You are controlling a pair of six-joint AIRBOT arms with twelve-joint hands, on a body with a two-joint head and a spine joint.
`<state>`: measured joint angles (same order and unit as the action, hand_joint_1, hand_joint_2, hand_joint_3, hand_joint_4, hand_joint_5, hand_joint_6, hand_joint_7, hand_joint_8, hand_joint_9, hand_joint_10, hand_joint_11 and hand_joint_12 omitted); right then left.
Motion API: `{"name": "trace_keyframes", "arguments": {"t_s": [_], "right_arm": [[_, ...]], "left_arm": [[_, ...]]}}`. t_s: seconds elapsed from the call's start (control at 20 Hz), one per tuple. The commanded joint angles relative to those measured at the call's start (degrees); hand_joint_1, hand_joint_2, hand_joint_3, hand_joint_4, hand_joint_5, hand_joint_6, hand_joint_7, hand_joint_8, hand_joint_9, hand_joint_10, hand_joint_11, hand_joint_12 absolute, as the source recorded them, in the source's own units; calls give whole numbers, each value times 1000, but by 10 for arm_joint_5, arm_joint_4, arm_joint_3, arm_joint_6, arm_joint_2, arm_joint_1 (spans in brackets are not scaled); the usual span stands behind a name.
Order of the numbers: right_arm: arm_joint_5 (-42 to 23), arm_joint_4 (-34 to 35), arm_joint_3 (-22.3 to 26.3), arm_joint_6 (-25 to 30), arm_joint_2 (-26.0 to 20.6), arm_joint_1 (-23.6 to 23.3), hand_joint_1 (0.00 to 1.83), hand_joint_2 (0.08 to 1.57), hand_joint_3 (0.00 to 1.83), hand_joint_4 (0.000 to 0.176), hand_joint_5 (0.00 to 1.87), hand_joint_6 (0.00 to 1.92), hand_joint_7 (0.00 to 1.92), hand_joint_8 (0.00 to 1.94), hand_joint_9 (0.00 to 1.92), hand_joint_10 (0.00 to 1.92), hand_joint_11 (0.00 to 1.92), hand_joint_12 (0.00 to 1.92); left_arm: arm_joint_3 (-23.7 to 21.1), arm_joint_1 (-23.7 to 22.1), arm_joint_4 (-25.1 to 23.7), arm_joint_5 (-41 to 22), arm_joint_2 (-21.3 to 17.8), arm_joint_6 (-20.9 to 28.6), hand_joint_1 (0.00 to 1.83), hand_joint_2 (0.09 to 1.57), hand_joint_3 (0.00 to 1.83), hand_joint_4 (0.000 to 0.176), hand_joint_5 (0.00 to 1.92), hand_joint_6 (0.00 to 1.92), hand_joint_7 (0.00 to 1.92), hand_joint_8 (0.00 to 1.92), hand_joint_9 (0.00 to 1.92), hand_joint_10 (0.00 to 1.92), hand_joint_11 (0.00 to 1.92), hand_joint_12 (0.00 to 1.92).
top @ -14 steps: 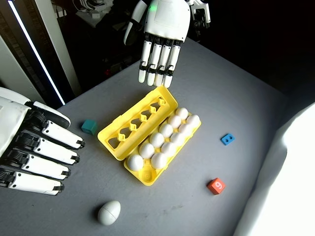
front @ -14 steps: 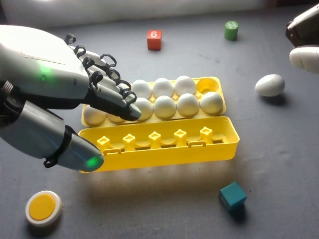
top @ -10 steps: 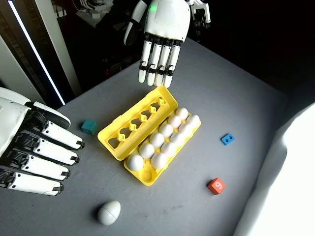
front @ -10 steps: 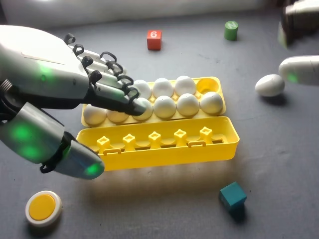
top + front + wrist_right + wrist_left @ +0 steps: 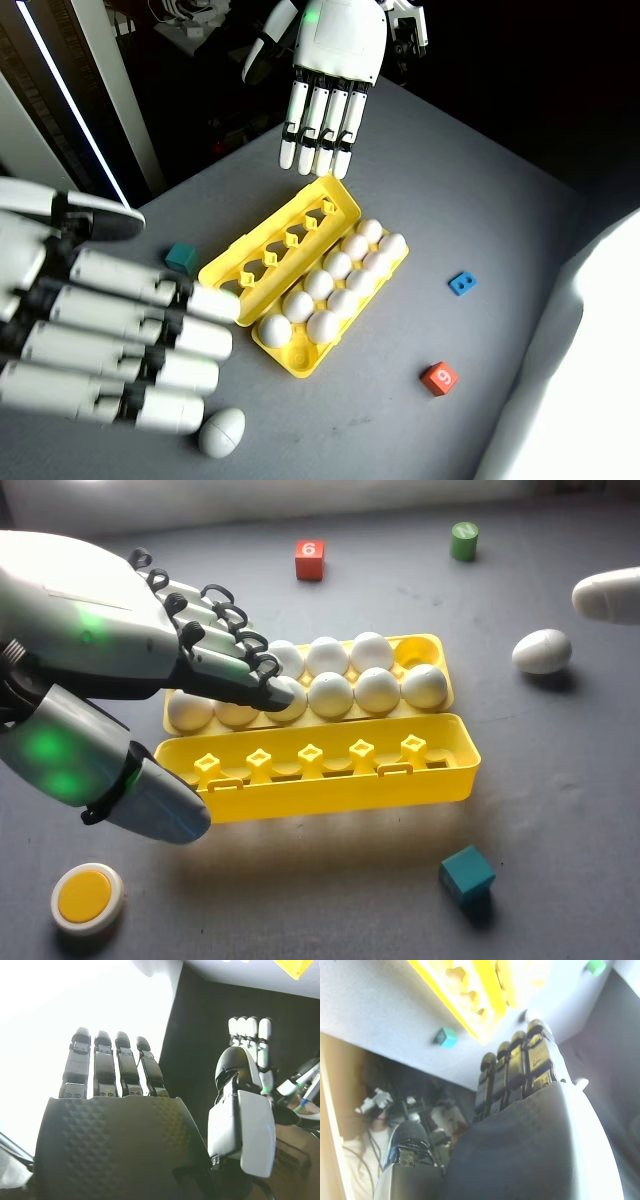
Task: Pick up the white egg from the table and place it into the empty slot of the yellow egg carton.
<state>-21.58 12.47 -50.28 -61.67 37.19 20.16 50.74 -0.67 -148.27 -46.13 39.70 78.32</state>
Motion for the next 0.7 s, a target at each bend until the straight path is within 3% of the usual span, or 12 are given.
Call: {"name": "trace_keyframes", "arguments": {"t_s": [0.0,0.1,0.15,0.3,0.4,0.65], "right_arm": [[-65,1,-5,1,0,-1,60,855,0,0,89,8,0,0,0,0,0,0],[-68,1,-27,-5,16,11,144,751,0,52,402,32,0,0,0,0,0,0],[-72,1,-33,-10,21,16,177,746,0,59,482,51,0,0,0,0,0,0],[-98,2,-68,-27,53,49,246,749,1,100,649,53,0,0,0,0,0,0],[-103,4,-90,-29,72,62,306,745,0,139,725,77,0,0,0,0,0,0],[-124,5,-160,-36,134,73,419,782,13,155,750,65,0,0,0,0,0,0]], "left_arm": [[-1,-7,18,35,-2,2,0,1140,18,0,106,9,68,7,34,6,16,9],[-1,-8,18,37,-2,4,0,1137,14,0,92,1,52,0,16,0,1,0],[-1,-8,18,38,-2,4,0,1138,13,0,116,10,75,9,37,8,18,8],[-1,-9,18,38,-2,4,0,1149,14,0,103,2,73,3,33,3,6,4],[-1,-9,18,38,-2,4,0,1154,13,0,114,5,87,7,47,6,19,11],[-1,-9,18,41,-2,4,0,1153,5,0,164,5,140,7,97,8,56,36]]}}
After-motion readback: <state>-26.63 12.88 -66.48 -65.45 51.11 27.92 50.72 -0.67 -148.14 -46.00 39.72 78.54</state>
